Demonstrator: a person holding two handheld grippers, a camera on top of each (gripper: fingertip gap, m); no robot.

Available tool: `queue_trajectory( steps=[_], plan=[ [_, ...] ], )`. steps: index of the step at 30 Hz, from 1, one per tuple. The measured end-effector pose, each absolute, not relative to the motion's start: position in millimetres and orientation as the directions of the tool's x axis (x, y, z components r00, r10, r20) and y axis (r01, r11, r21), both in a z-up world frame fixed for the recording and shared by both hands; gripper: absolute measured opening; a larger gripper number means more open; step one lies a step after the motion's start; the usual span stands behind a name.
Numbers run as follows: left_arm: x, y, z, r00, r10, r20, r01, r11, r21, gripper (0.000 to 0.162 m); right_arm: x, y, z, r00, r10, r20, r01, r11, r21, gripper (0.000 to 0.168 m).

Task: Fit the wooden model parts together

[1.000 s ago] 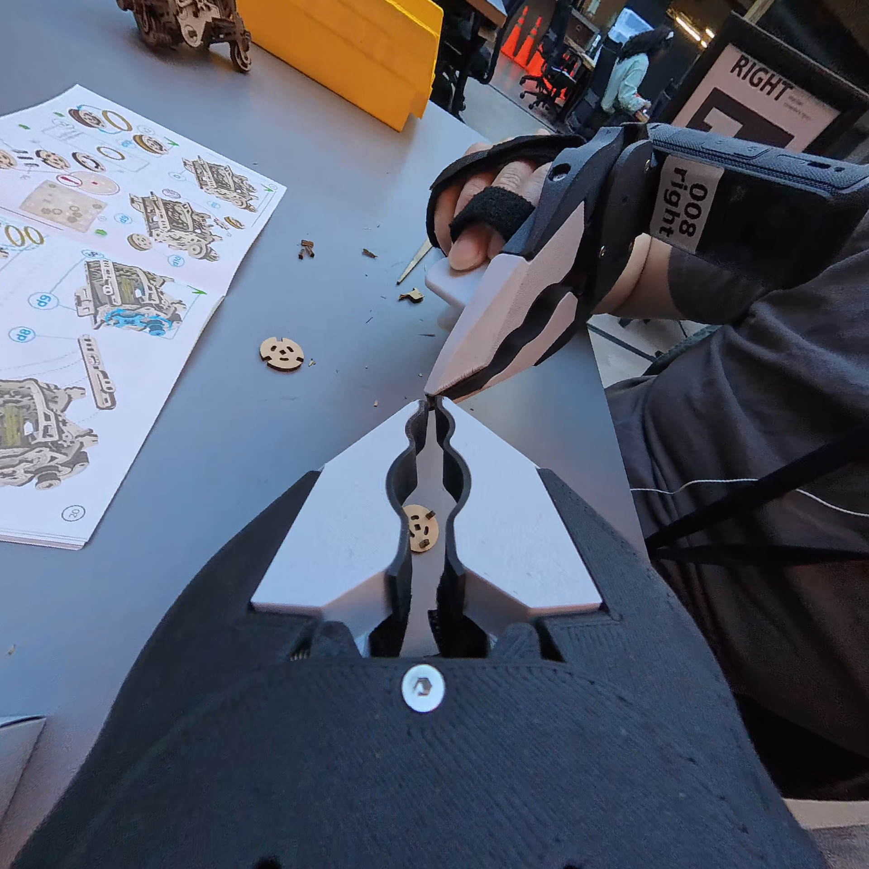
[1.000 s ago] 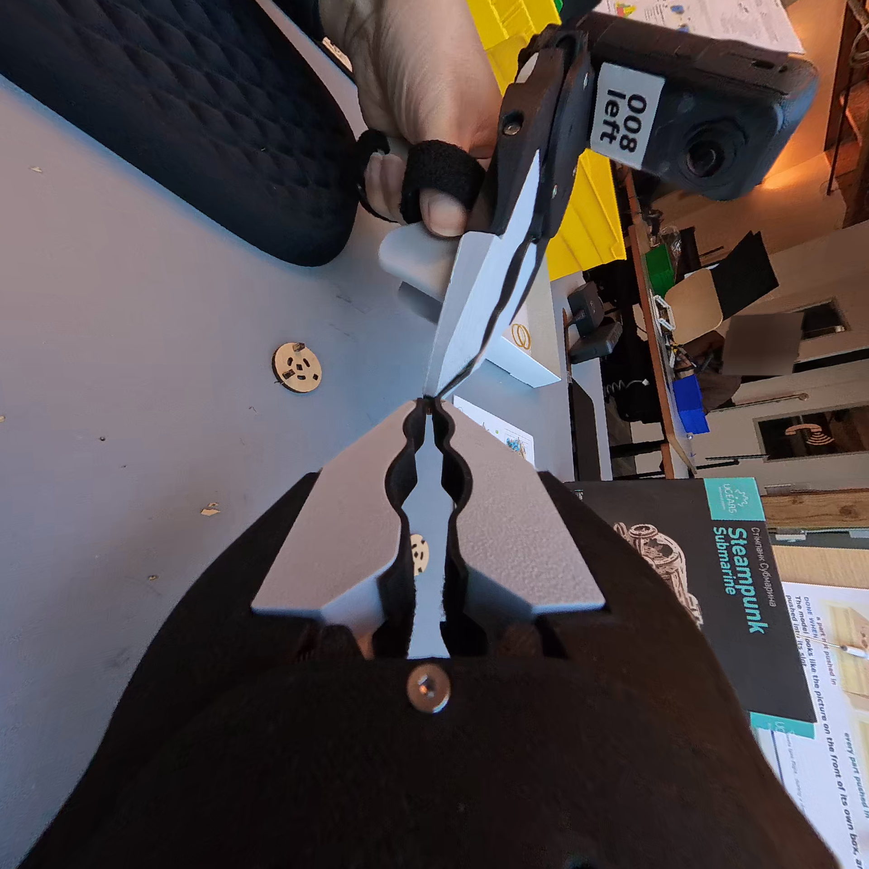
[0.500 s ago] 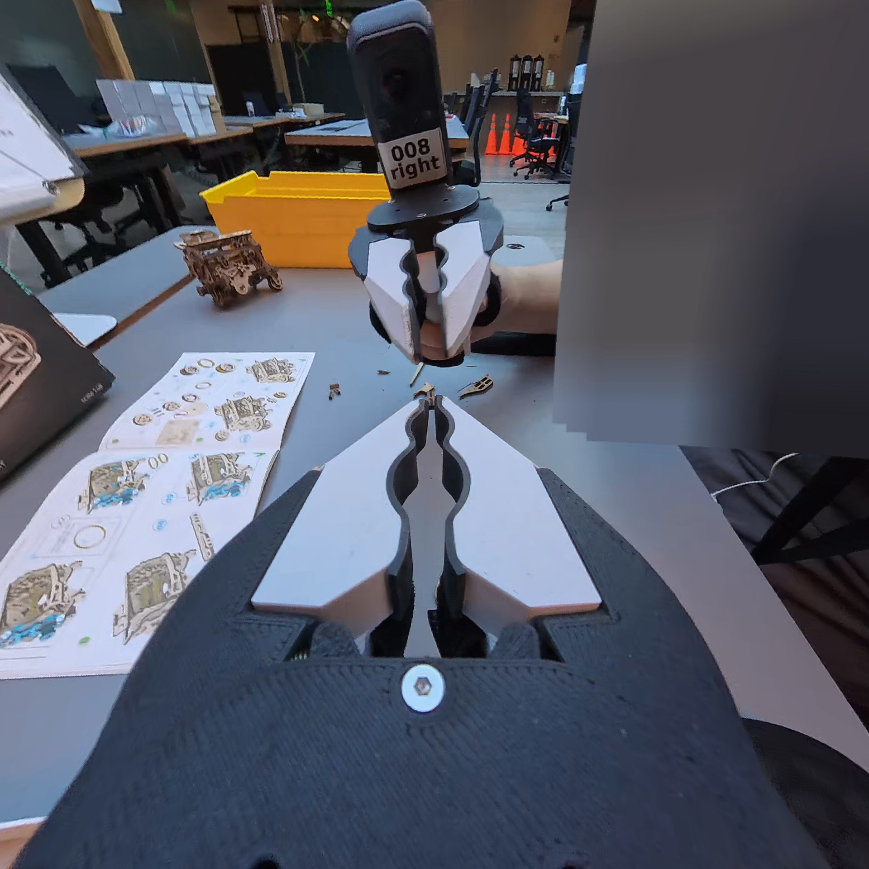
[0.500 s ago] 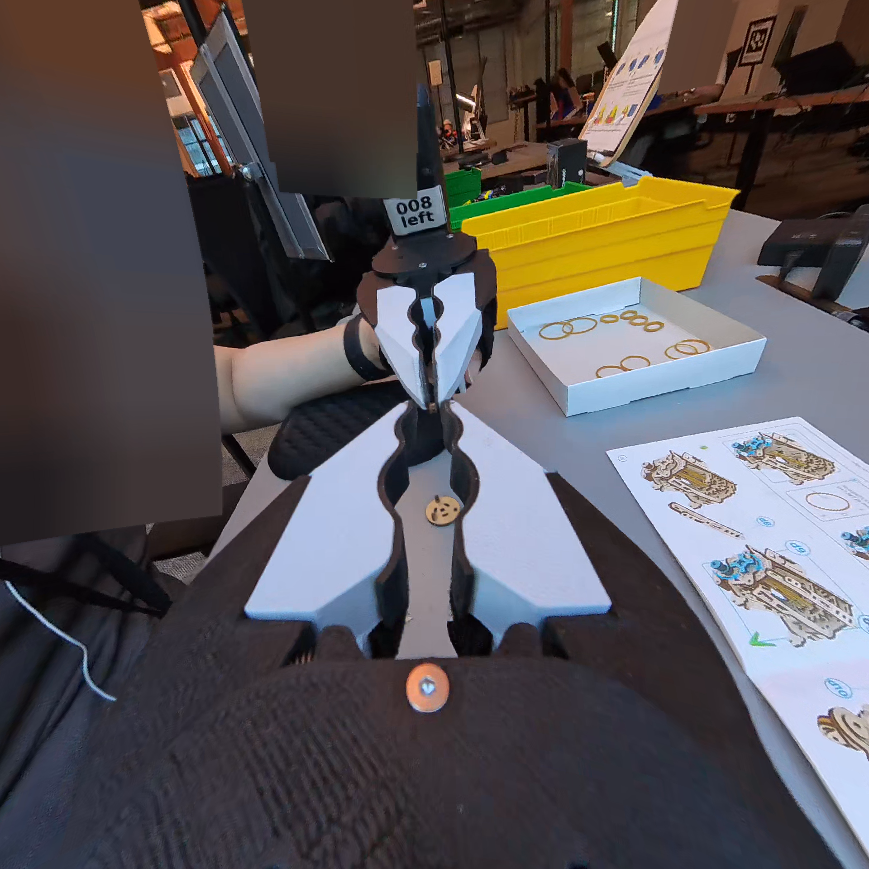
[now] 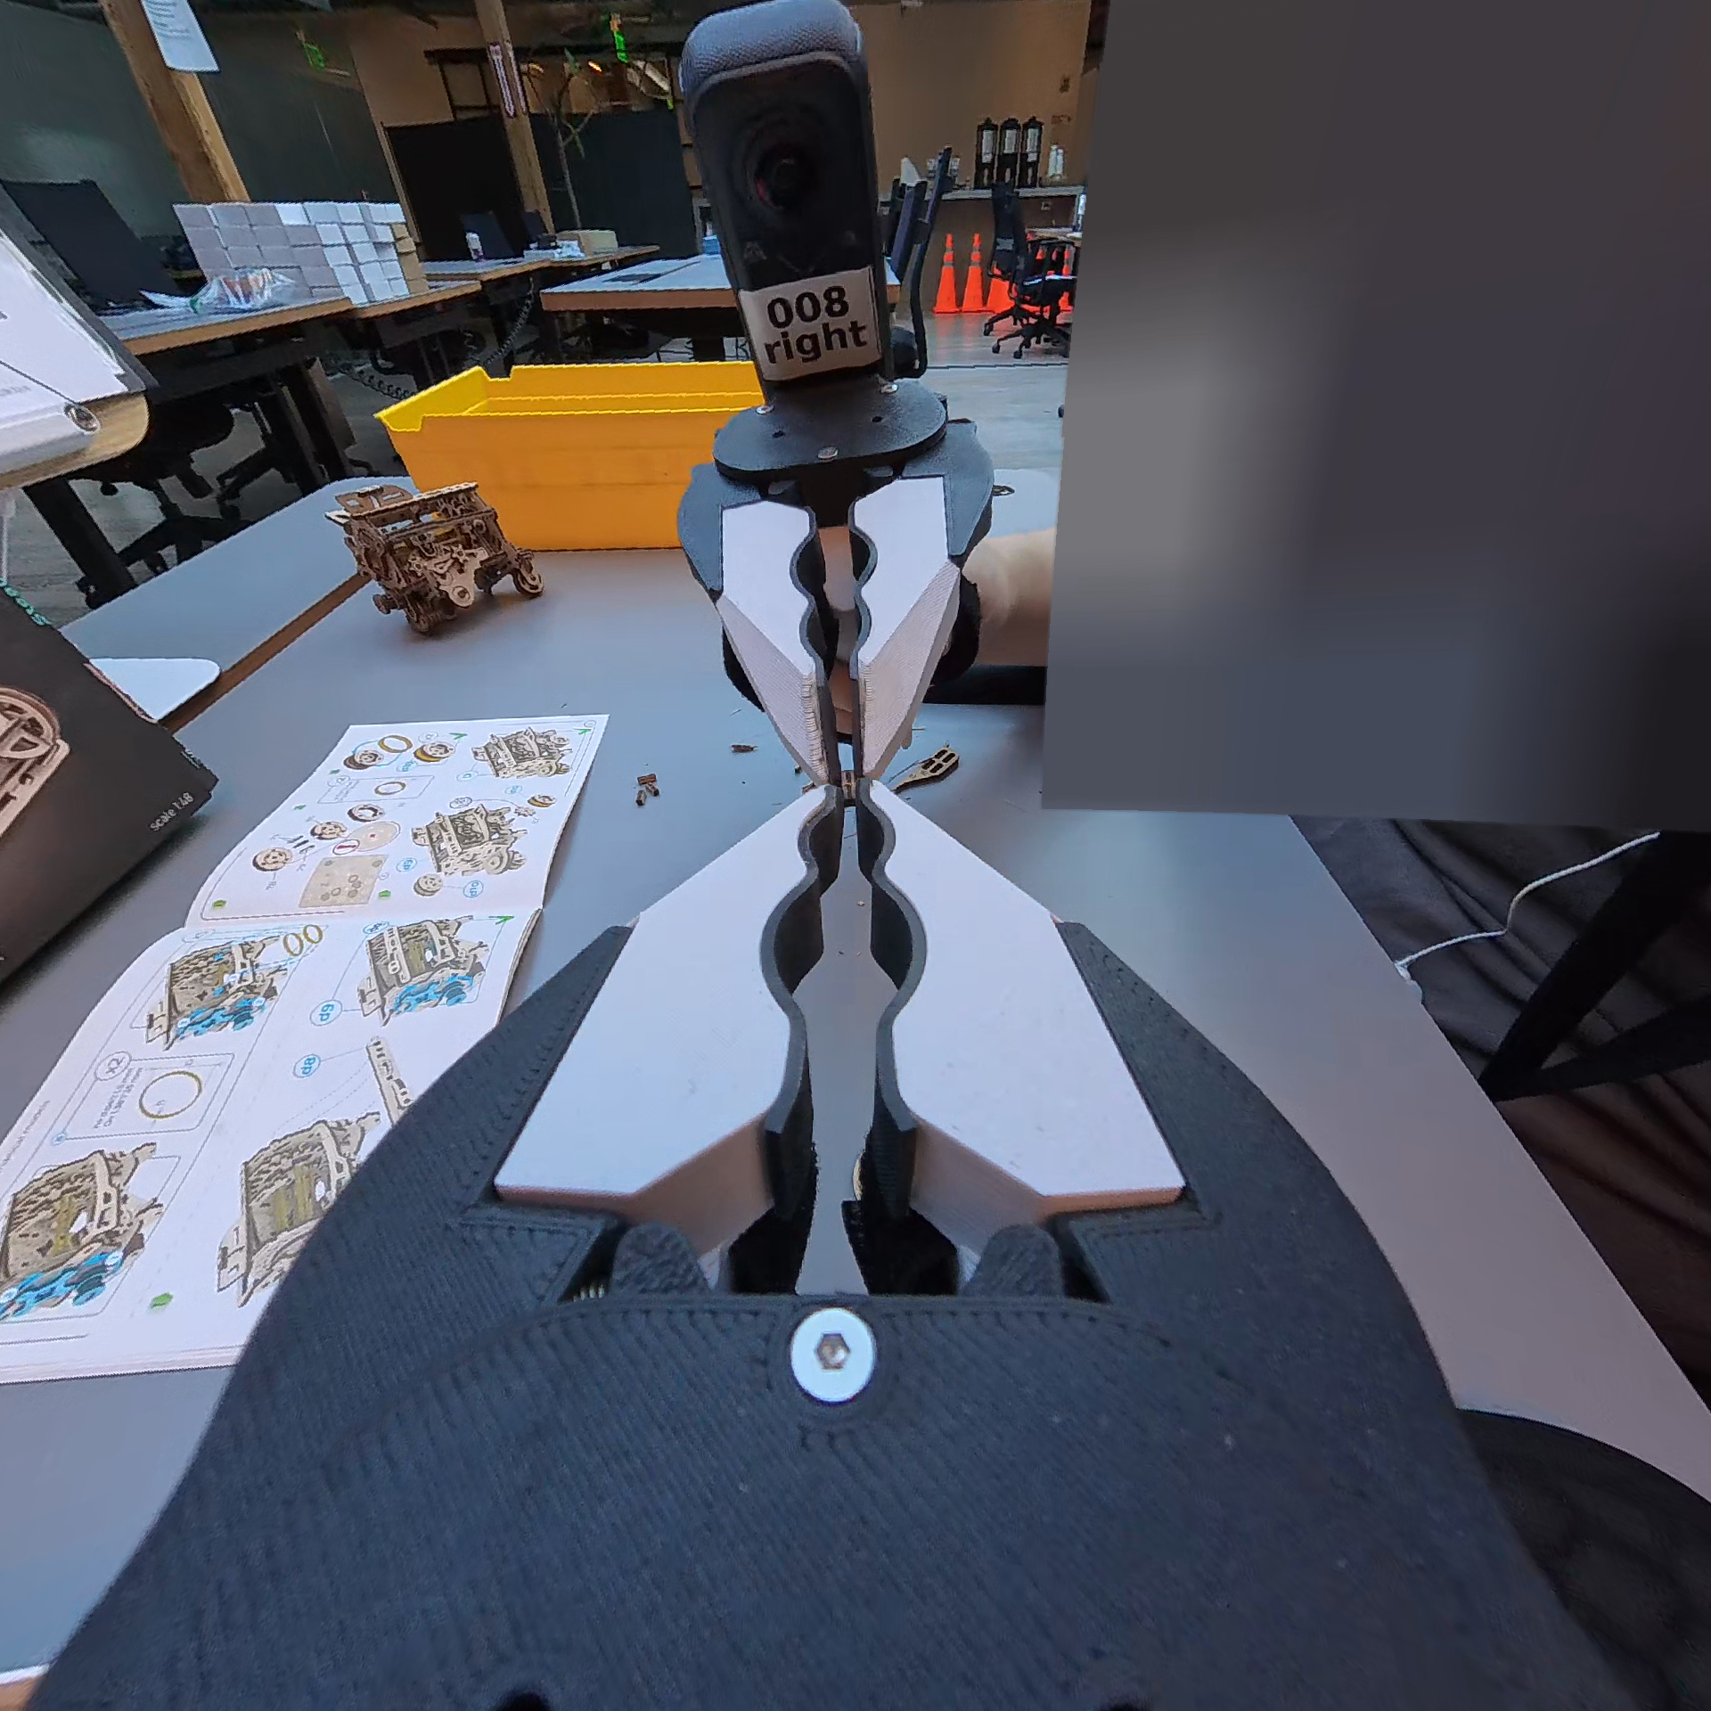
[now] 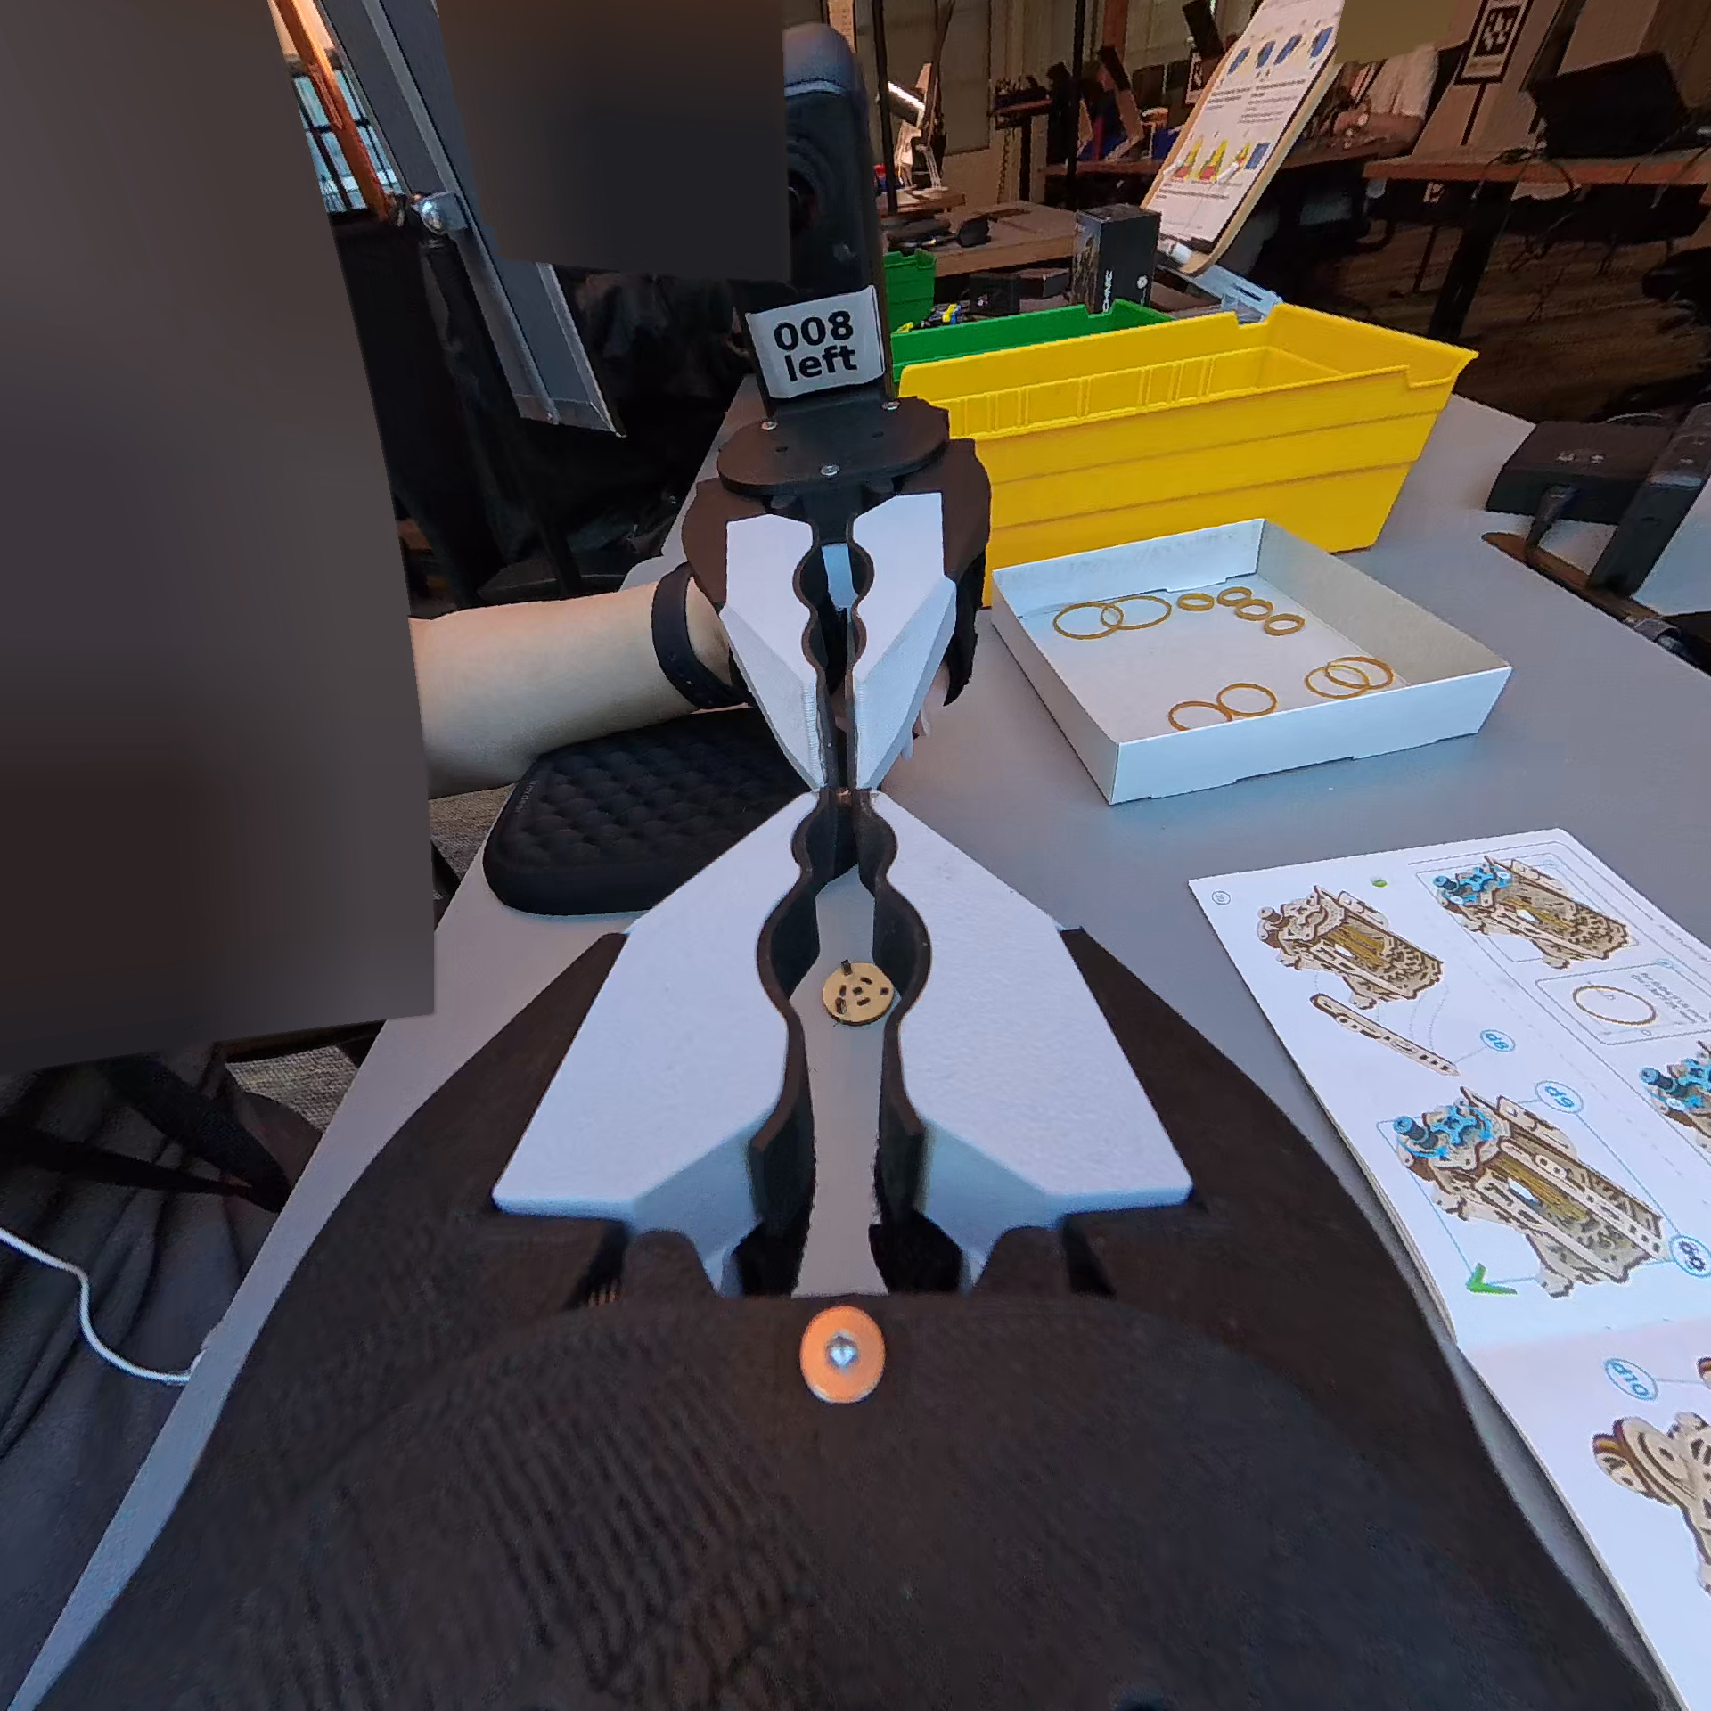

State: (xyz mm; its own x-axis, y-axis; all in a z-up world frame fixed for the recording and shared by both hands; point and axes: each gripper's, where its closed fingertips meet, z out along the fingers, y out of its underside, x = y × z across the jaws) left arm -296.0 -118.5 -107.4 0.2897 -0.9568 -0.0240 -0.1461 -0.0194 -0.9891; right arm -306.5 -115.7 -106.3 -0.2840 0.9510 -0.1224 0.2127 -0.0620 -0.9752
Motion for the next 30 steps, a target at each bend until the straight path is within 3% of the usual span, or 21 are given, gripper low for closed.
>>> queue_trajectory(
  steps=[9,12,14,18,22,25,30],
  plan=[
    [-297.4,-123.2,-104.7,0.264,-0.965,-0.006,-0.123,-0.027,-0.992,0.001,-305.1,-120.8,-104.3,-0.322,0.926,-0.197,0.228,-0.126,-0.965,0.000],
    [-319.0,-112.7,-98.3,0.345,-0.938,-0.016,-0.106,-0.022,-0.994,0.018,-303.4,-119.5,-108.0,-0.322,0.908,-0.268,0.269,-0.184,-0.946,0.000],
    [-335.5,-107.1,-94.7,0.377,-0.926,0.020,-0.078,-0.053,-0.996,0.019,-304.7,-118.4,-118.2,-0.296,0.904,-0.310,0.342,-0.202,-0.918,0.001],
    [-362.6,-89.4,-95.2,0.460,-0.884,0.082,-0.012,-0.099,-0.995,0.017,-316.8,-123.8,-152.6,-0.218,0.906,-0.362,0.596,-0.170,-0.785,0.001],
    [-371.3,-81.2,-105.1,0.482,-0.866,0.129,-0.004,-0.150,-0.989,0.015,-327.0,-130.5,-195.0,-0.157,0.912,-0.379,0.833,-0.084,-0.547,0.001],
    [-370.0,-80.7,-110.0,0.492,-0.863,0.116,-0.041,-0.155,-0.987,0.014,-329.9,-126.6,-215.2,-0.140,0.924,-0.357,0.910,-0.022,-0.413,0.001],
    [-363.4,-84.6,-110.8,0.477,-0.874,0.094,-0.072,-0.146,-0.987,0.013,-331.9,-126.1,-222.4,-0.157,0.931,-0.331,0.951,0.052,-0.305,0.001]
  ],
)
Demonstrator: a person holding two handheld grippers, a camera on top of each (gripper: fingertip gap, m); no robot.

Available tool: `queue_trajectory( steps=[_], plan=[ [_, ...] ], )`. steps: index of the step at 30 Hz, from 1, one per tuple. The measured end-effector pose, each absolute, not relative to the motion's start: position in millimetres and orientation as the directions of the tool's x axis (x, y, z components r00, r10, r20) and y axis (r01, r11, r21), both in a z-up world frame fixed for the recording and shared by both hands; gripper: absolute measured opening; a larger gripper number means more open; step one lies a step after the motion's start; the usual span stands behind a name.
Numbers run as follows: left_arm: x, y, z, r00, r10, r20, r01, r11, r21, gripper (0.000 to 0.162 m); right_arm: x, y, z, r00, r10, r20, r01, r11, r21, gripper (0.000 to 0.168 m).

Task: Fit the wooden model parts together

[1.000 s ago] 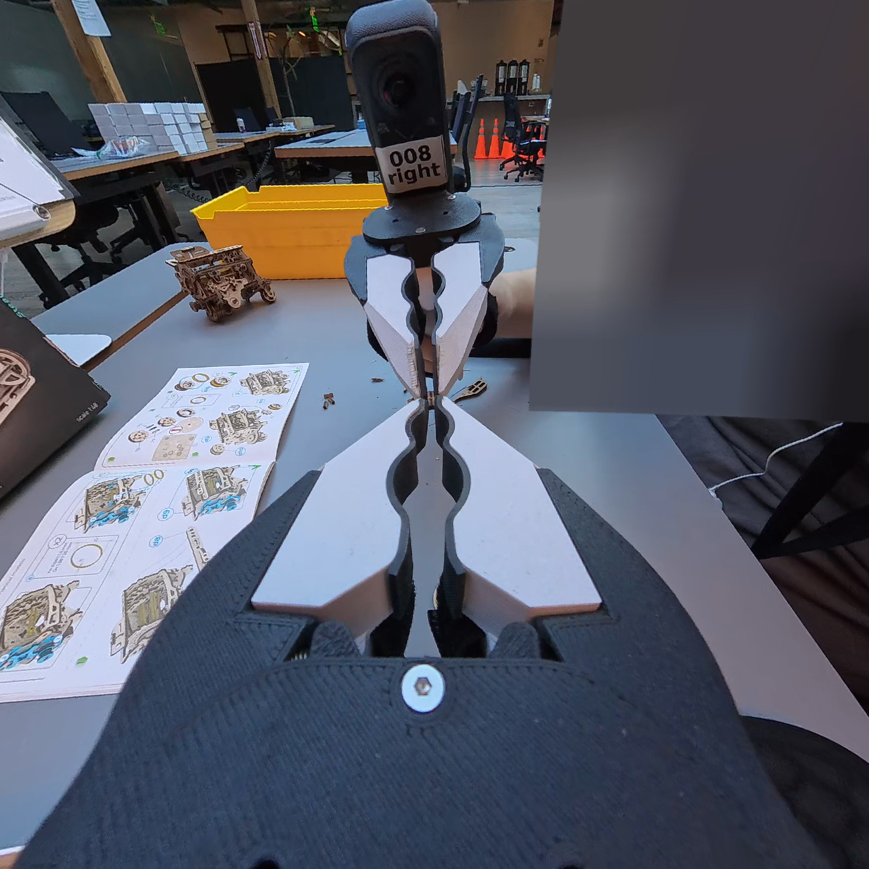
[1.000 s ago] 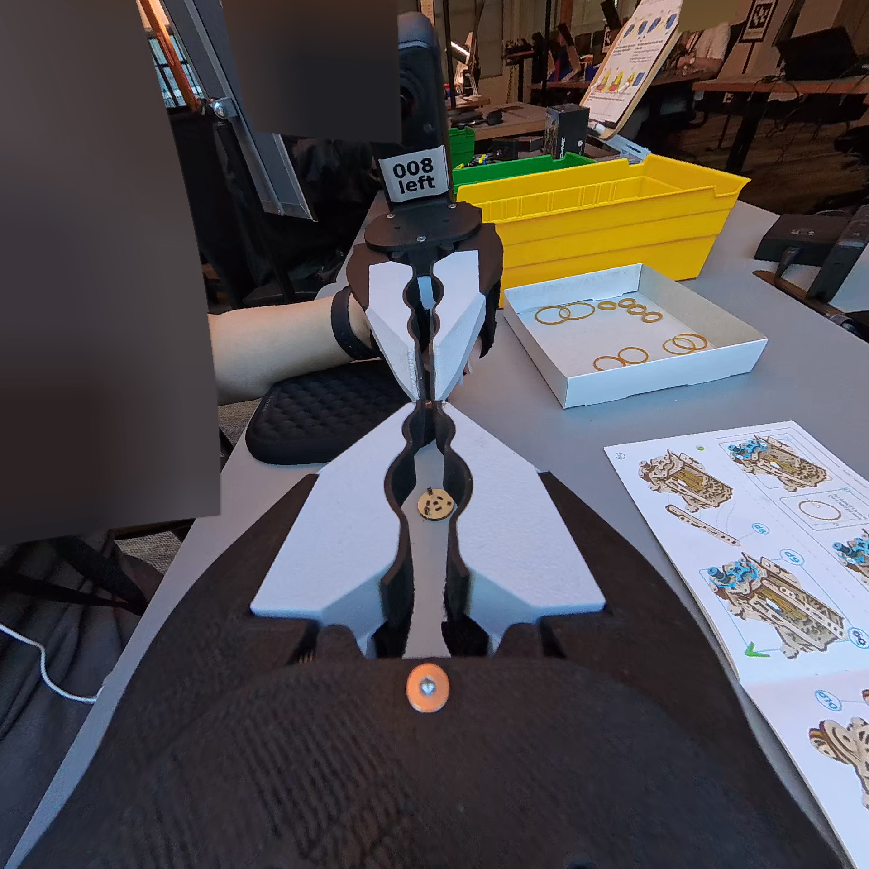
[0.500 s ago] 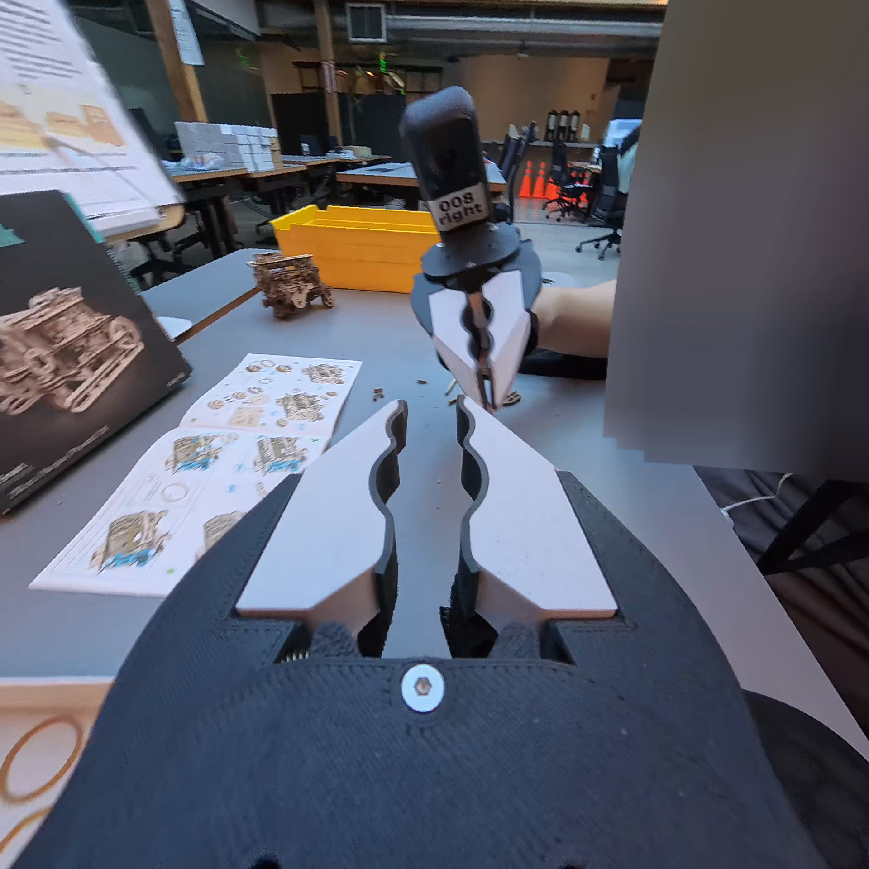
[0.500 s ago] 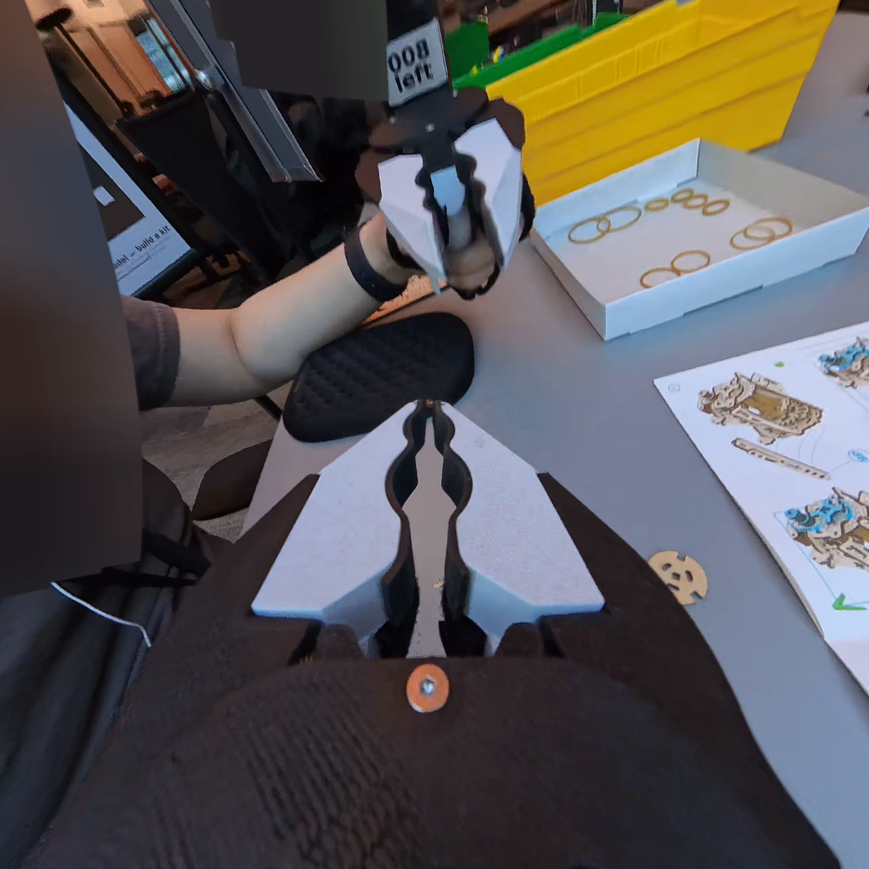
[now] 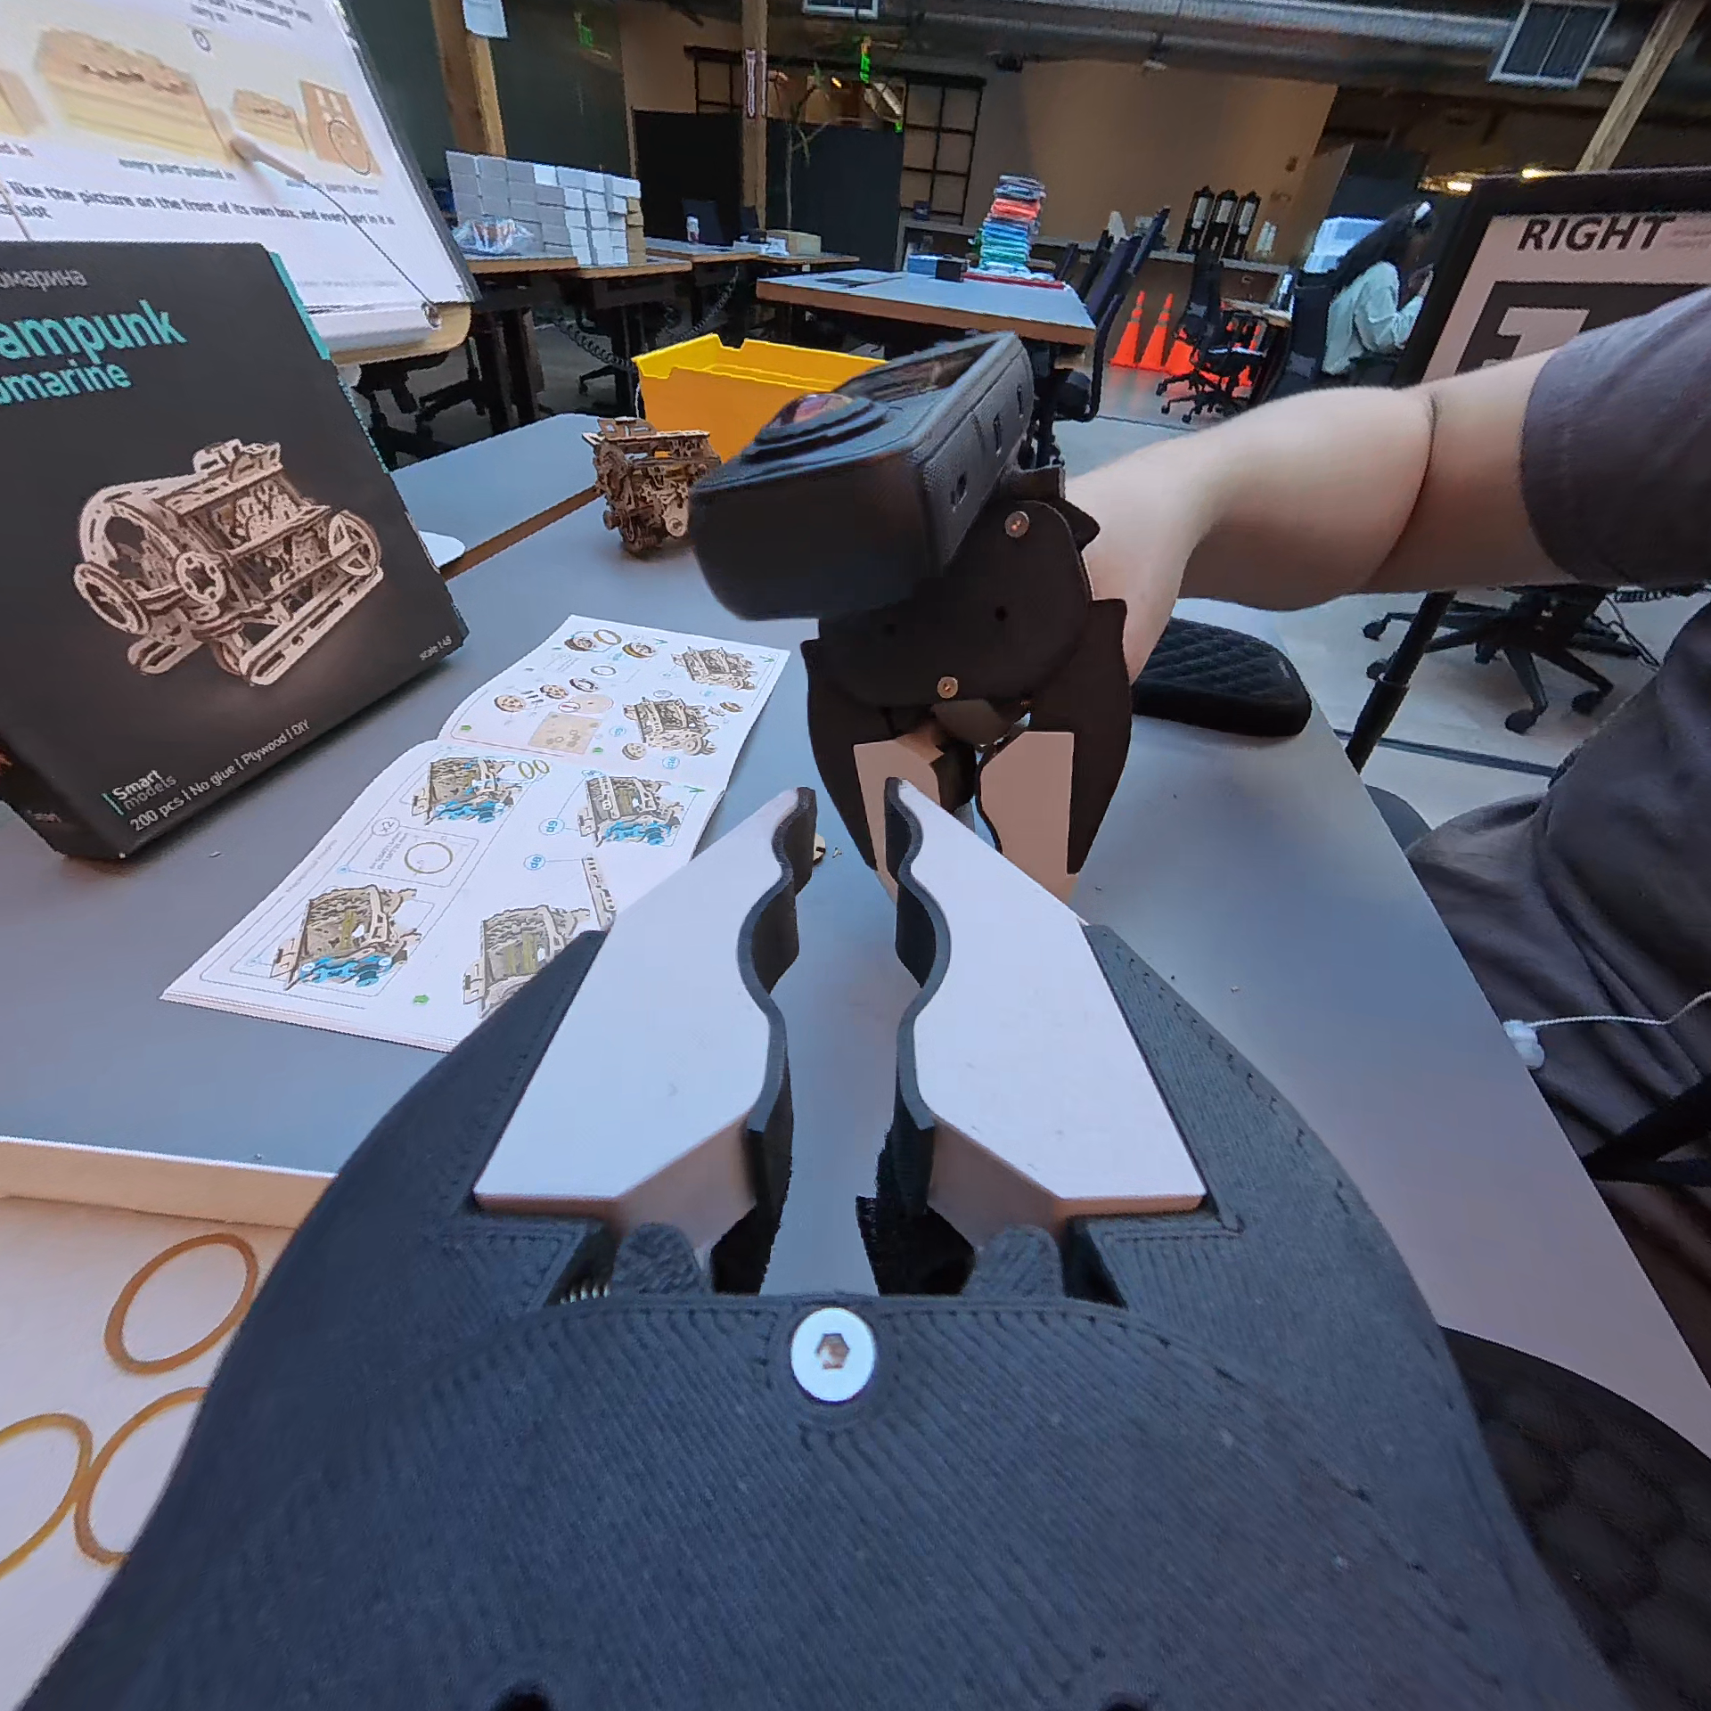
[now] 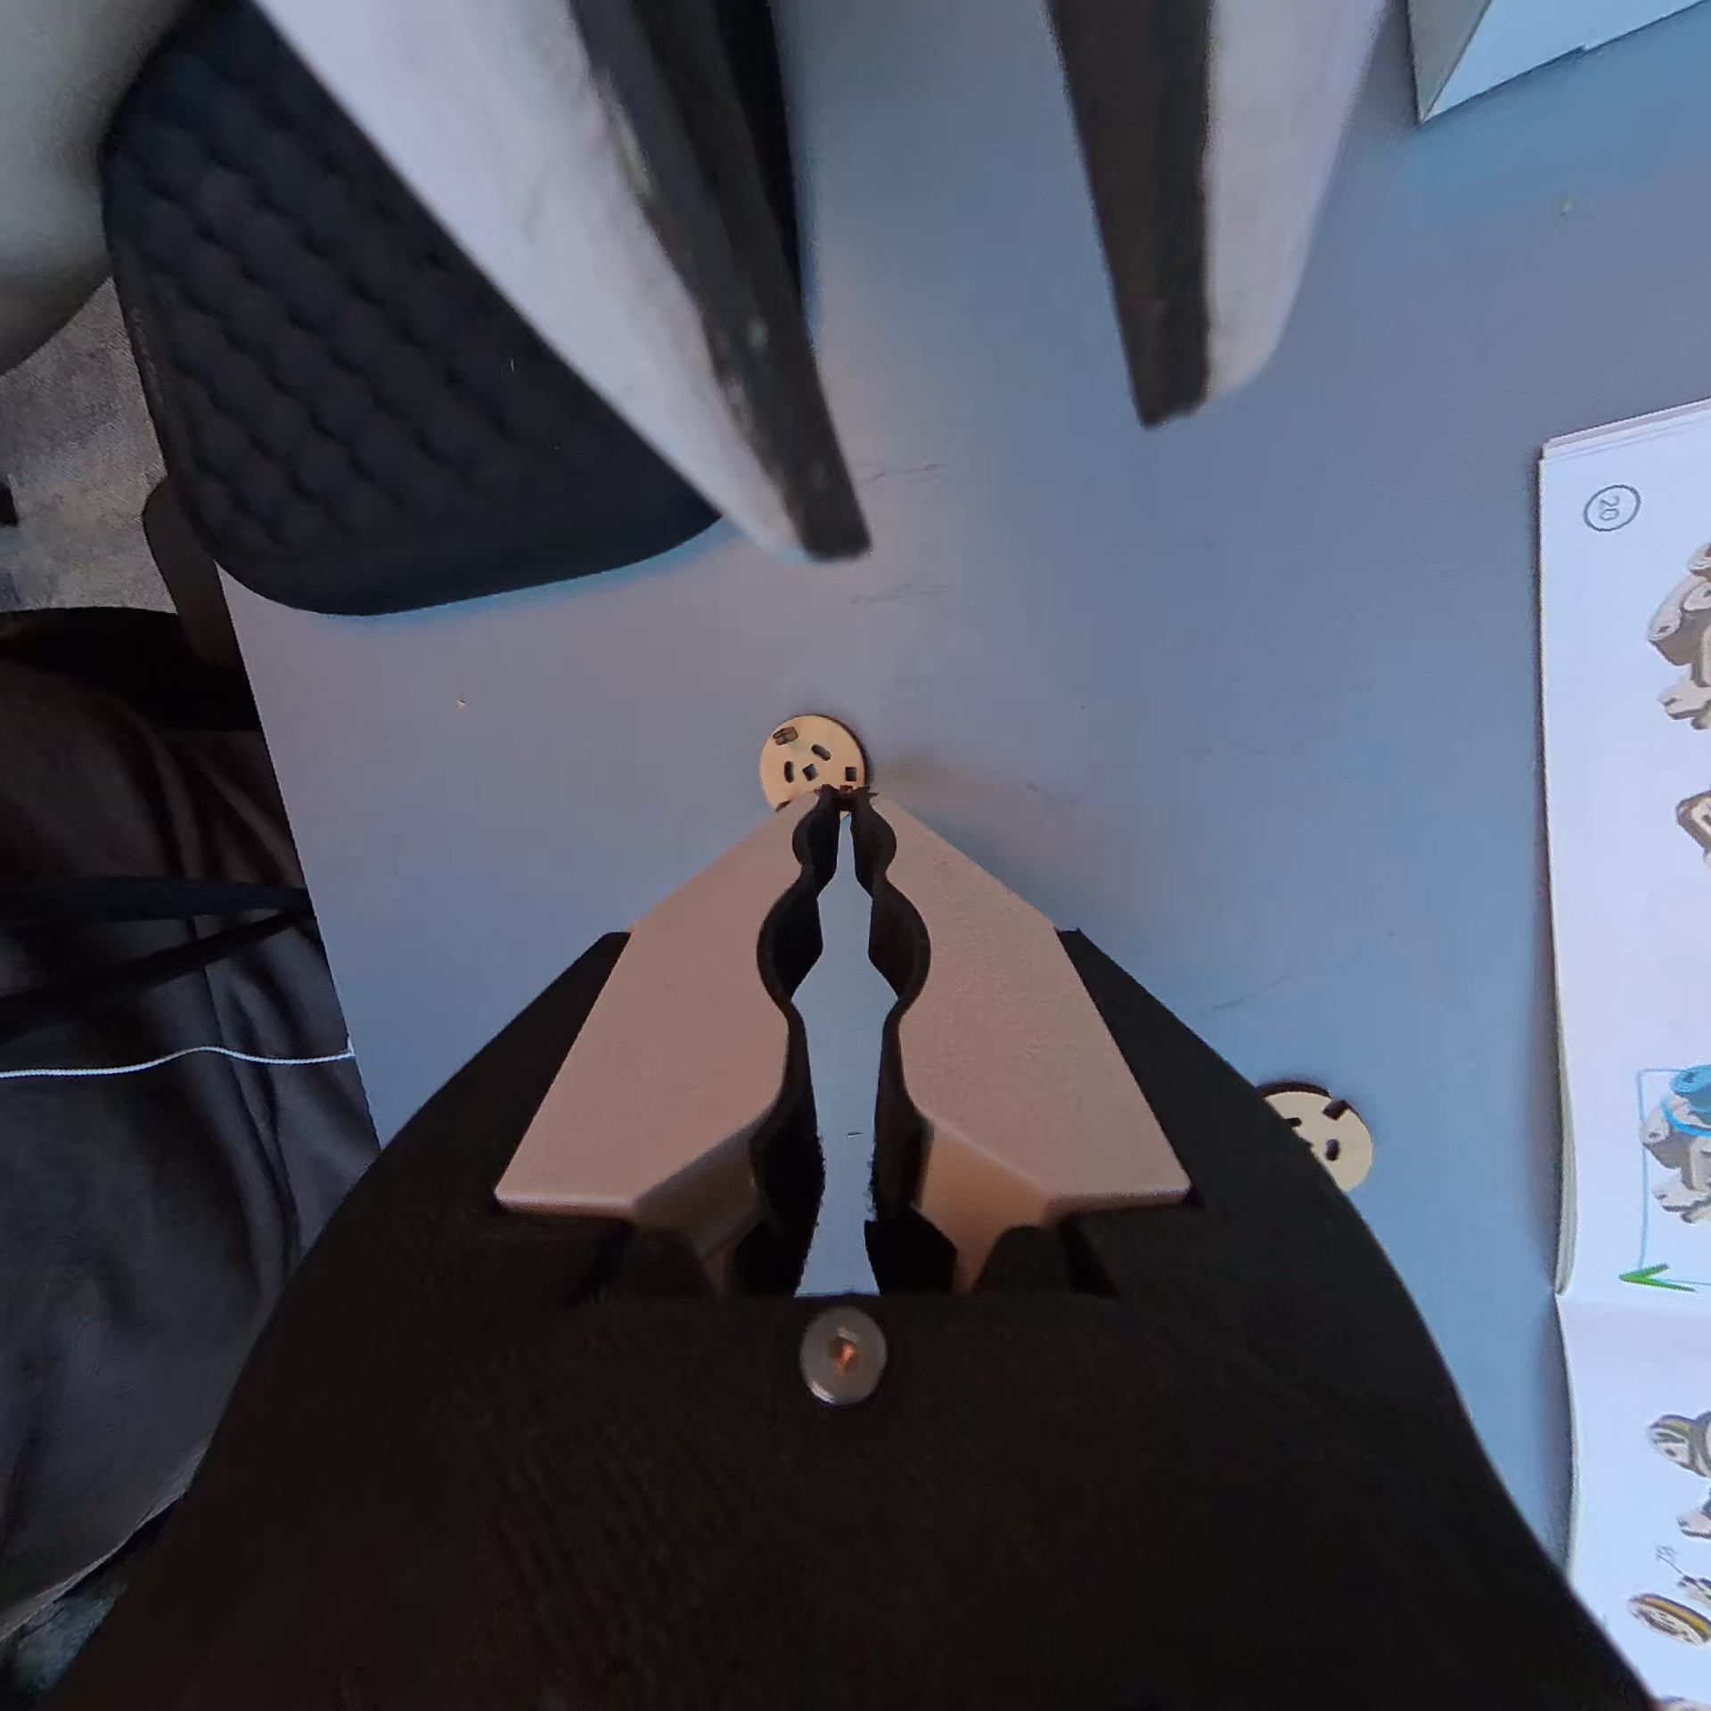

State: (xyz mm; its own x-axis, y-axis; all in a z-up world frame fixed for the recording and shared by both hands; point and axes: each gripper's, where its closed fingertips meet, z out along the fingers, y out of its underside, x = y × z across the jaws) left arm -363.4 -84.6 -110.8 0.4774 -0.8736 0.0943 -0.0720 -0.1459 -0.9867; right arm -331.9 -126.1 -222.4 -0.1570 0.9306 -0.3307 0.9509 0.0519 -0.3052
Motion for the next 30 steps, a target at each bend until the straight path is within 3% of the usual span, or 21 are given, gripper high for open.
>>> queue_trajectory(
  steps=[30],
  plan=[
    [-360.0,-82.5,-126.1,0.478,-0.872,0.104,-0.131,-0.188,-0.973,0.012,-334.5,-131.1,-225.1,-0.242,0.937,-0.251,0.954,0.183,-0.236,0.001]
  ],
)
